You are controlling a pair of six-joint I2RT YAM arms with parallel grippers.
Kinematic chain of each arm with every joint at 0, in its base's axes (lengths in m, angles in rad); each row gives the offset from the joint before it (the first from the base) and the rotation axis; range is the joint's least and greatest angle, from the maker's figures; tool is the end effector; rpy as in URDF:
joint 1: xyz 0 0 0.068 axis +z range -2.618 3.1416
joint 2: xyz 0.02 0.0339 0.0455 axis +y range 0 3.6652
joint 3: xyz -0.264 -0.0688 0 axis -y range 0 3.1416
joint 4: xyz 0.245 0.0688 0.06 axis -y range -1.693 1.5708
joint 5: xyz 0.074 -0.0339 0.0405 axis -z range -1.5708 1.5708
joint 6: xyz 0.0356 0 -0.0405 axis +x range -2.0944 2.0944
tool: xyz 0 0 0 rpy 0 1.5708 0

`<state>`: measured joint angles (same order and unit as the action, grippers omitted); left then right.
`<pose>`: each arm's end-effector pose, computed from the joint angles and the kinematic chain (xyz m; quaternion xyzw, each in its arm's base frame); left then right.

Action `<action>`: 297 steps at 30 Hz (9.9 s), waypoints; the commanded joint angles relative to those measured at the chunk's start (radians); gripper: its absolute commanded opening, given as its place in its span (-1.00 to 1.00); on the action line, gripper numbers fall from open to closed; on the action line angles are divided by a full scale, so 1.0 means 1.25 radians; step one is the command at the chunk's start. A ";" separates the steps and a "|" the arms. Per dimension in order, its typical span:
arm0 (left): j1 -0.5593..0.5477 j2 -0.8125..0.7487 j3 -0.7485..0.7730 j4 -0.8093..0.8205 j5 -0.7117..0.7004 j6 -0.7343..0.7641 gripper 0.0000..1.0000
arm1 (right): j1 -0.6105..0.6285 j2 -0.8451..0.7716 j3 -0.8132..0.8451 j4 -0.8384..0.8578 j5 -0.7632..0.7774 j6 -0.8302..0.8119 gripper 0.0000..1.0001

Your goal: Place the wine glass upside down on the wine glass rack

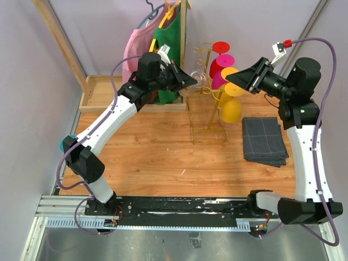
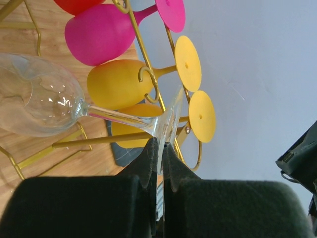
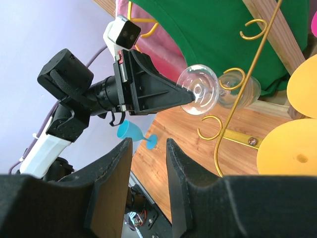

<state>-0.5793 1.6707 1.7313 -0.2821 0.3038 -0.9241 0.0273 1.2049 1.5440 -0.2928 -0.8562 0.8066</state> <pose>0.3227 -0.2238 0.4272 -0.0393 0.7767 -0.5080 0.3704 0.2330 0.0333 0.5026 -0.0391 0.6952 0.5286 0.4855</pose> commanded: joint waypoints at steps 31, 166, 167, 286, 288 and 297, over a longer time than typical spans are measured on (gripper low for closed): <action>-0.011 0.067 0.134 0.046 0.015 -0.013 -0.99 | -0.018 0.003 -0.008 0.025 -0.012 -0.006 -0.30; 0.225 -0.544 -0.331 -0.558 -0.407 0.328 -0.20 | -0.017 0.054 -0.032 0.039 -0.006 -0.025 -0.24; 0.238 -0.555 -0.346 -0.561 -0.416 0.322 -0.21 | -0.017 0.054 -0.036 0.039 -0.006 -0.026 -0.23; 0.426 -0.560 -0.551 -0.190 0.056 0.128 -0.99 | -0.009 -0.016 -0.038 -0.073 0.071 -0.167 -0.10; 0.403 -0.565 -0.560 -0.129 0.136 0.094 -0.99 | -0.008 -0.005 -0.020 -0.076 0.057 -0.155 -0.10; 0.312 -0.572 -0.531 0.161 0.382 -0.068 -0.99 | -0.008 -0.009 0.046 -0.135 0.083 -0.163 -0.06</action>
<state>-0.1520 0.9783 1.0451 -0.3580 0.5526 -0.8780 0.0277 1.2156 1.5497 -0.4274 -0.7799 0.6067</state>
